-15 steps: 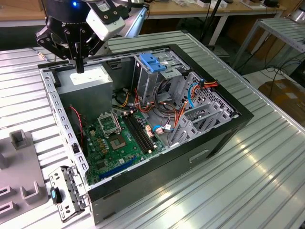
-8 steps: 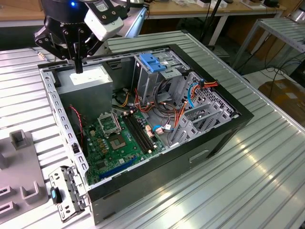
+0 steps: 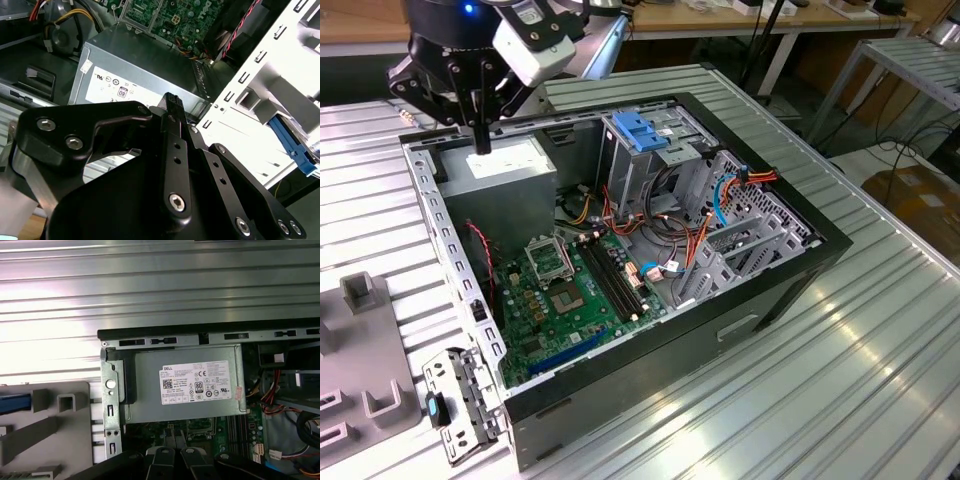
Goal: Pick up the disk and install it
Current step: 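Reach for the disk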
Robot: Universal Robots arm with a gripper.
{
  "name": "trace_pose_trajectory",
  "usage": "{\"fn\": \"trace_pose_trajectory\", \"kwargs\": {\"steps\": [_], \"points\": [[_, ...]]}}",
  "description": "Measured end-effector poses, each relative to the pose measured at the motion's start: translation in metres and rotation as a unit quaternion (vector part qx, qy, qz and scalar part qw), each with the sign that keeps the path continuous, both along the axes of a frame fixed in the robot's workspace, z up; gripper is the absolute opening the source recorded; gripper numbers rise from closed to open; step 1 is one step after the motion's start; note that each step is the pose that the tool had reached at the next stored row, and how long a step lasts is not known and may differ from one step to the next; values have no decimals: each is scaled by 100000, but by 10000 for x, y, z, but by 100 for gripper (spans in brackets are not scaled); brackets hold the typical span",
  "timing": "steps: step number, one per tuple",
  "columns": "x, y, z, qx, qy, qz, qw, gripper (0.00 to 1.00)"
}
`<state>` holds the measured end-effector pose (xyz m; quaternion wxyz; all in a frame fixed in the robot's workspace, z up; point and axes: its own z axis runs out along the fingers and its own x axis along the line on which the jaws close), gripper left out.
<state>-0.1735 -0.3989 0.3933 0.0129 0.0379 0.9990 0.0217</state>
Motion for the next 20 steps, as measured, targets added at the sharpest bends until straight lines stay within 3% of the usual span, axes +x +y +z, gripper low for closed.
{"fn": "trace_pose_trajectory", "kwargs": {"steps": [20], "points": [[-62, 0, 0, 4, -2, -1, 100000, 11]]}}
